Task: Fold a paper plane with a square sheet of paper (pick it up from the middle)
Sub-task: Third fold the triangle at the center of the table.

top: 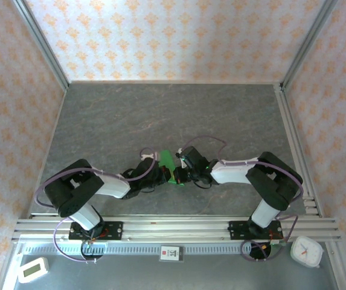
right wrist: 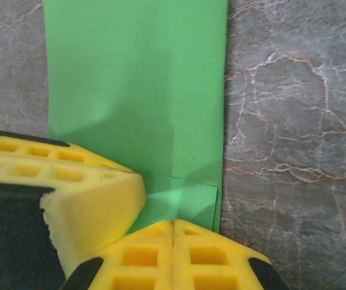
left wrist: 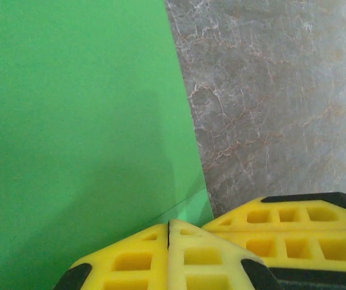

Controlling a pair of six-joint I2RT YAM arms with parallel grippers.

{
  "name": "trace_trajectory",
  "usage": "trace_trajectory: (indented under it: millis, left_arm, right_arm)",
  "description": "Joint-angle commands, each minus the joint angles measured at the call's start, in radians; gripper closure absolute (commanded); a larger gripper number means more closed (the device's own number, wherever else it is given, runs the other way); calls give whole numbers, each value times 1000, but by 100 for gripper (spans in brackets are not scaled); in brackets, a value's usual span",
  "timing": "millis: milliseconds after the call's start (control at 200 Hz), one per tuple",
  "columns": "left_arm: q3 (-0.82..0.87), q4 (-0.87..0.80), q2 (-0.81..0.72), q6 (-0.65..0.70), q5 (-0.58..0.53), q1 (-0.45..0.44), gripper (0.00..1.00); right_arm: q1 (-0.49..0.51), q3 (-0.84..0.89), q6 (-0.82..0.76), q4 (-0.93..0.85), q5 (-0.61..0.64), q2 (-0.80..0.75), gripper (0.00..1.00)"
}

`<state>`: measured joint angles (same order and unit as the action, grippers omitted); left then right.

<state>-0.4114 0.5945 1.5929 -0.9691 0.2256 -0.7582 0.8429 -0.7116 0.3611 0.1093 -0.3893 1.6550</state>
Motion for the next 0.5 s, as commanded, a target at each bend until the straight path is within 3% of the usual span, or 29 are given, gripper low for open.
trace_trajectory:
  millis: [0,170,315,495]
  left_arm:
    - [11,-1,14,-19,-16,17,100]
    - [11,-53,20,-57,-35,25,100]
    - [11,-71,35,-76,-37,33,100]
    - [8,-77,44,-74,-35,37,100]
  right_arm:
    - [-4,12,-17,-36,2,33,100]
    - [-5,-19,-17,-61,3,13,100]
    - [-4,-22,29,-67,35,-99,100]
    - [23,62,136,29,19,-197,100]
